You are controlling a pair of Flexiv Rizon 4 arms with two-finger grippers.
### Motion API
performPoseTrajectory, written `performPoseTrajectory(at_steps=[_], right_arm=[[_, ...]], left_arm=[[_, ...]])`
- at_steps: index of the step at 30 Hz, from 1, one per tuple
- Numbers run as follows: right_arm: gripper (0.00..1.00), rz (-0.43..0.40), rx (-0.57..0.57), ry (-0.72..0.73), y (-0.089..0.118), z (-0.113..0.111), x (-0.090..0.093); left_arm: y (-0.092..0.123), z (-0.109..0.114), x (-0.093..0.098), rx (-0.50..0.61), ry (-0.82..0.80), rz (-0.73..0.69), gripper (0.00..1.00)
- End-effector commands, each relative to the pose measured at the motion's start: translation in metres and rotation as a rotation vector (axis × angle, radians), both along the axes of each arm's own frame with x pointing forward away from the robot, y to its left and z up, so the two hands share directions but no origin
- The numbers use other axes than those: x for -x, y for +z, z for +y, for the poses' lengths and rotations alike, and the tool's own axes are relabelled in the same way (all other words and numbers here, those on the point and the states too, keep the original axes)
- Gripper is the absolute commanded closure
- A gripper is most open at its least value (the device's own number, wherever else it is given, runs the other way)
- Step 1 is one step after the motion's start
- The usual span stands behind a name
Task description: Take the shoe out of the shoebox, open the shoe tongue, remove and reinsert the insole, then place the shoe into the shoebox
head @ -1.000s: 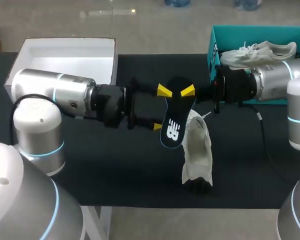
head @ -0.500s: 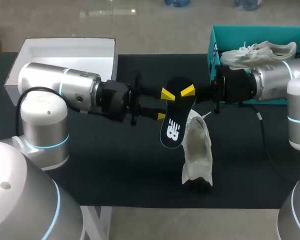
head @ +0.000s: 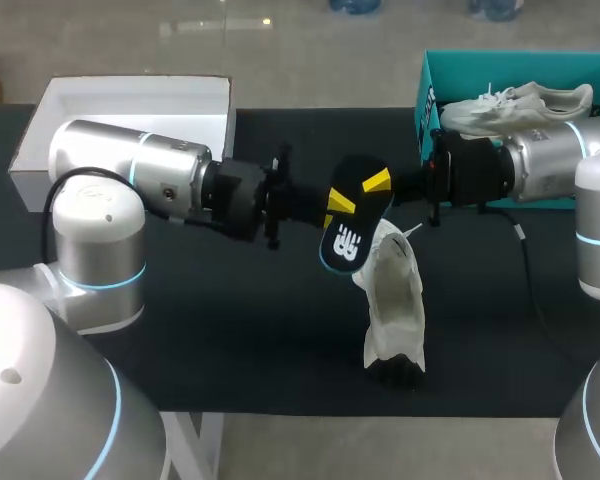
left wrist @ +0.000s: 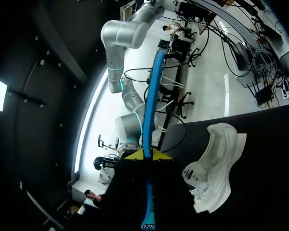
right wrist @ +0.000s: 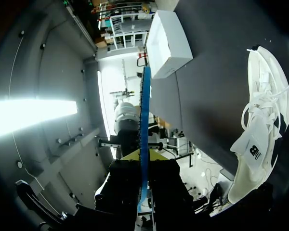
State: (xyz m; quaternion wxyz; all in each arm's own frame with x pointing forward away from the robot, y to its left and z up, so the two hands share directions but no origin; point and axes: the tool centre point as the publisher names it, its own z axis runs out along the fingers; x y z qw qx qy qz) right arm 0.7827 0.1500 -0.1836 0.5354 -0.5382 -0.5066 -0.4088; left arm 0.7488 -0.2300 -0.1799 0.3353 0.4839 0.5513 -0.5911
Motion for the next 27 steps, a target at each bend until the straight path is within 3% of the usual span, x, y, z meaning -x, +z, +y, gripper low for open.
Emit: performPoseTrajectory(at_steps=[1,2,3,9,12,15,18,19,21,27], right_arm=[[1.00,0.001,0.003,0.001,0.001,0.002,0.002],[0.78,0.001,0.003,0.001,0.001,0.002,0.002],[0.00,-0.010,0.007,-0.011,0.004,-0.002,0.003],[0.00,-0.111,0.080,-0.063,0.030,-0.036,0.015],[0.00,-0.200,0.153,-0.030,0.046,-0.055,0.025],[0.00,-0.290,0.257,0.055,0.059,-0.070,0.036],[0.00,-0.394,0.372,0.259,0.074,-0.075,0.048],[0.00,-0.394,0.382,0.302,0.077,-0.077,0.051],[0.00,-0.347,0.431,0.234,0.083,-0.086,0.052],[0.00,-0.347,0.431,0.234,0.083,-0.086,0.052]], left_arm=[[-0.004,0.000,-0.003,-0.003,0.001,0.002,1.00],[-0.005,0.001,-0.004,-0.003,0.002,0.004,1.00],[-0.006,0.002,-0.004,-0.004,0.005,0.005,1.00],[-0.013,0.012,-0.007,-0.007,0.021,0.014,1.00],[-0.015,0.016,-0.008,-0.011,0.026,0.023,1.00],[-0.016,0.019,-0.008,-0.012,0.029,0.027,1.00],[-0.017,0.021,-0.007,-0.011,0.028,0.028,1.00],[-0.017,0.021,-0.006,-0.012,0.027,0.027,1.00],[-0.017,0.023,-0.004,-0.014,0.026,0.023,1.00],[-0.021,0.030,0.006,-0.033,0.030,0.009,1.00]])
